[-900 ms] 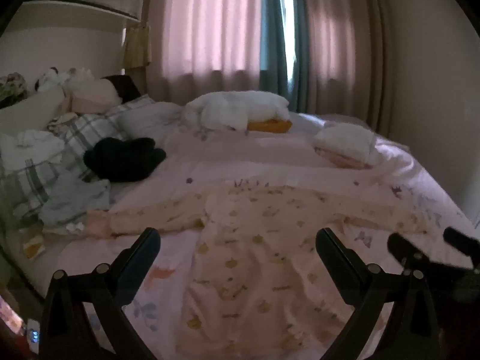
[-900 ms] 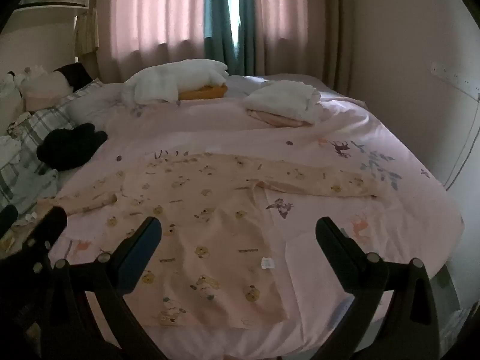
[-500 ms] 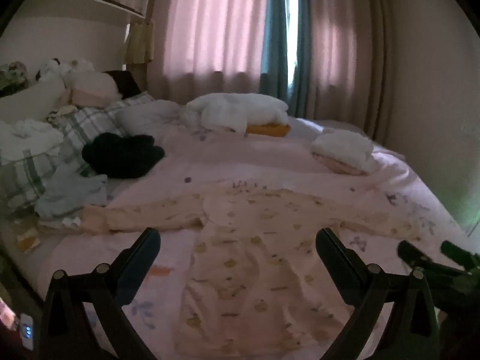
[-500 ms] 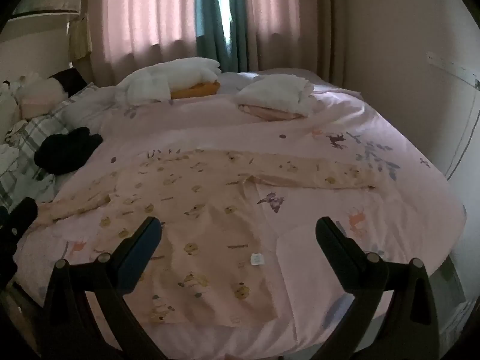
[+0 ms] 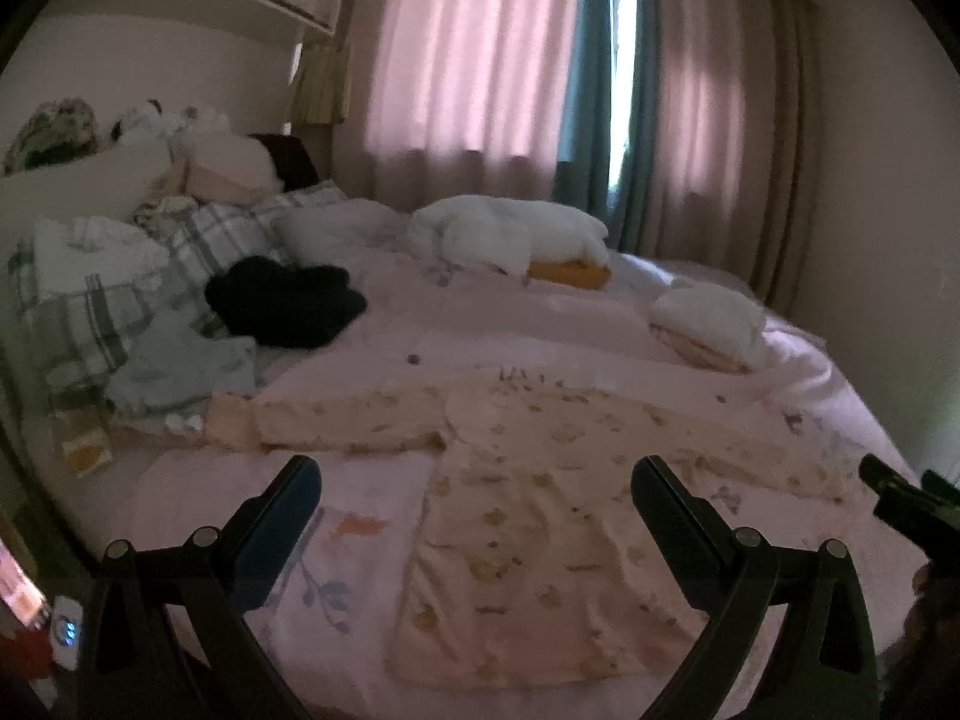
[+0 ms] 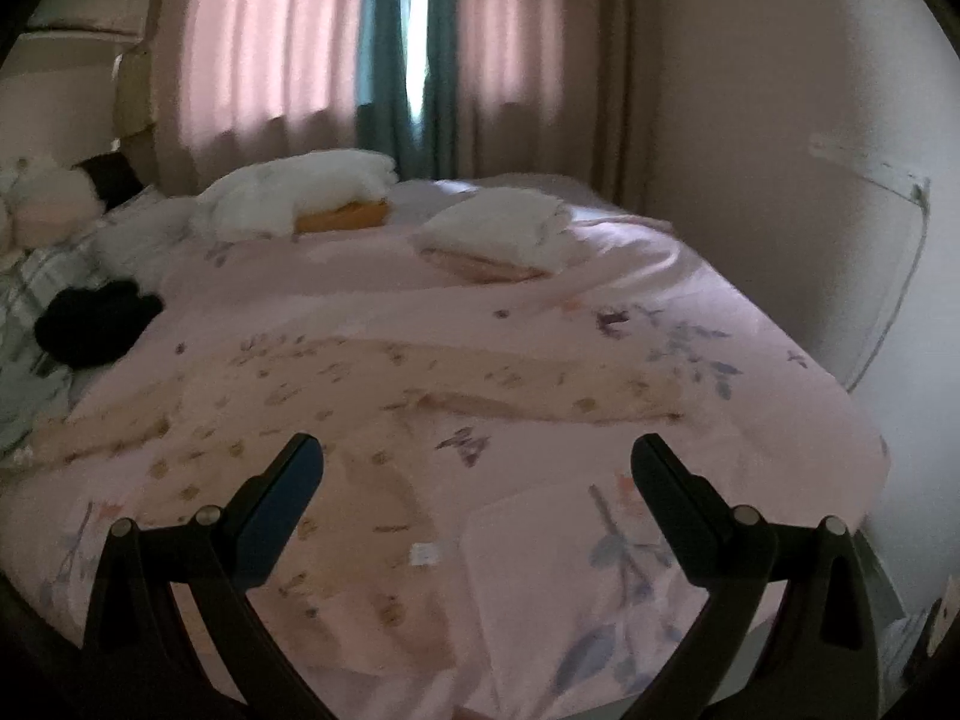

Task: Fold small clothes

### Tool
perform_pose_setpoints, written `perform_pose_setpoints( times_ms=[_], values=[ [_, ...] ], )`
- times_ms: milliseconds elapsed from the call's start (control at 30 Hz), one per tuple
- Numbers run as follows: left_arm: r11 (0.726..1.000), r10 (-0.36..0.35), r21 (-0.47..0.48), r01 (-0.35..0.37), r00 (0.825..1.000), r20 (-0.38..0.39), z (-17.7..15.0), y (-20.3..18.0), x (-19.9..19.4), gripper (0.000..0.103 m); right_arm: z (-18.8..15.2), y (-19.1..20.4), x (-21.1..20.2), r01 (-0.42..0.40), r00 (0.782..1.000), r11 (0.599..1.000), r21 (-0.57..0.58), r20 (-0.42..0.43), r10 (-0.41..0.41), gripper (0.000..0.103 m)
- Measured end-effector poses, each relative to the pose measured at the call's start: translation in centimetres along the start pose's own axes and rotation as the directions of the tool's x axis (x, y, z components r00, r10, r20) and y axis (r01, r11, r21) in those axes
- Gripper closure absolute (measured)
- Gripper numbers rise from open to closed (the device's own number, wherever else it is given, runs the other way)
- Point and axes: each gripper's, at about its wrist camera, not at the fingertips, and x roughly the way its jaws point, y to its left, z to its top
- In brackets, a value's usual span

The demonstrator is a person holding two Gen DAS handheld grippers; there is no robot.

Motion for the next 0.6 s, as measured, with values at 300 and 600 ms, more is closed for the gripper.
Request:
perform_pose_setpoints(
  times_ms=[300,600],
  values=[
    [0.998,0.046,0.042,-0.045,0.999,-0.021,-0.6,-0.2,1.3,0.001,-0.7,1.6,1.3,-0.033,0.999,0.998,-0.049,-0.025,0.031,0.000],
    [0.998,0.014,0.066,-0.012,1.000,-0.028,-0.3,-0.6,1.2,0.001,0.8,-1.5,1.0,0.054,0.998,0.998,-0.026,0.017,-0.054,0.000]
  ],
)
